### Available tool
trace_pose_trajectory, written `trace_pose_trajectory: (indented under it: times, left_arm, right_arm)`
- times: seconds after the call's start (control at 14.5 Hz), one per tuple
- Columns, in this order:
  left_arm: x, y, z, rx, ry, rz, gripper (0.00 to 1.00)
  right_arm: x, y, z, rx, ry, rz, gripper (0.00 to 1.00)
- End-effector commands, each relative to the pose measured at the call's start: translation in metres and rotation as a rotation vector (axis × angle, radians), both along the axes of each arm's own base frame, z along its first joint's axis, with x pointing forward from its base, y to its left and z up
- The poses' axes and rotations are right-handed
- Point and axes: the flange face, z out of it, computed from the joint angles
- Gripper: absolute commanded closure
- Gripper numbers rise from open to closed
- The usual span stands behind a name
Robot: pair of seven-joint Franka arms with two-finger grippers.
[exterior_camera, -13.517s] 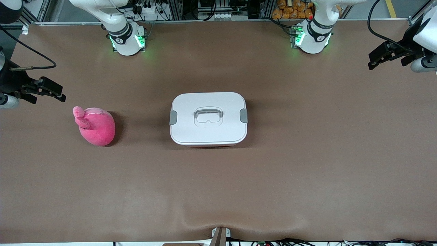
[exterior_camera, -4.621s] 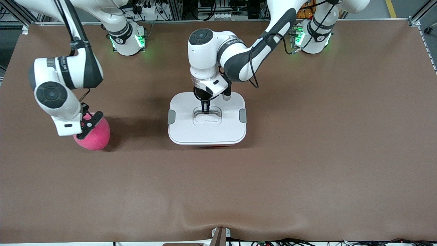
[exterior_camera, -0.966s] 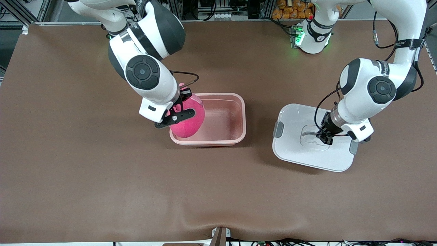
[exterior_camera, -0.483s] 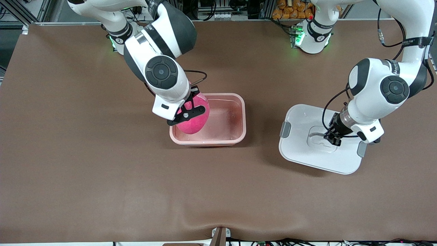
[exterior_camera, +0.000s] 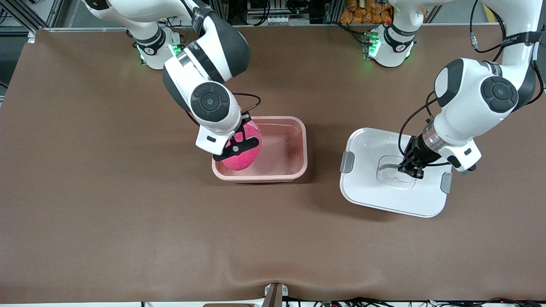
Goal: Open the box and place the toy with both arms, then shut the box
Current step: 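Lower the pink toy into the pink box with the right gripper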
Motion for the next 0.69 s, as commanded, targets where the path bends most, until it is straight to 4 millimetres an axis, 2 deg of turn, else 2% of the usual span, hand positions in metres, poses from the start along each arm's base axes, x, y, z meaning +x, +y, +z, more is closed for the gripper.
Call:
trace_pose_trajectory:
  times: [0.0,0.34,0.62]
  left_arm:
    - [-0.004,0.002,0.007,-0.013,0.007,0.018,1.00]
    - [-0.004,0.003,0.012,-0.014,0.002,0.016,1.00]
    - [-0.006,0.003,0.013,-0.020,0.012,0.006,1.00]
  right_arm:
    - [0.003,0.005,-0.009,-0.023,0.000,0.000,1.00]
    - [0.011,0.010,-0.033,-0.020,-0.010,-0.008,1.00]
    - [0.016,0.013,-0.062,-0.016,-0.008,-0.011,1.00]
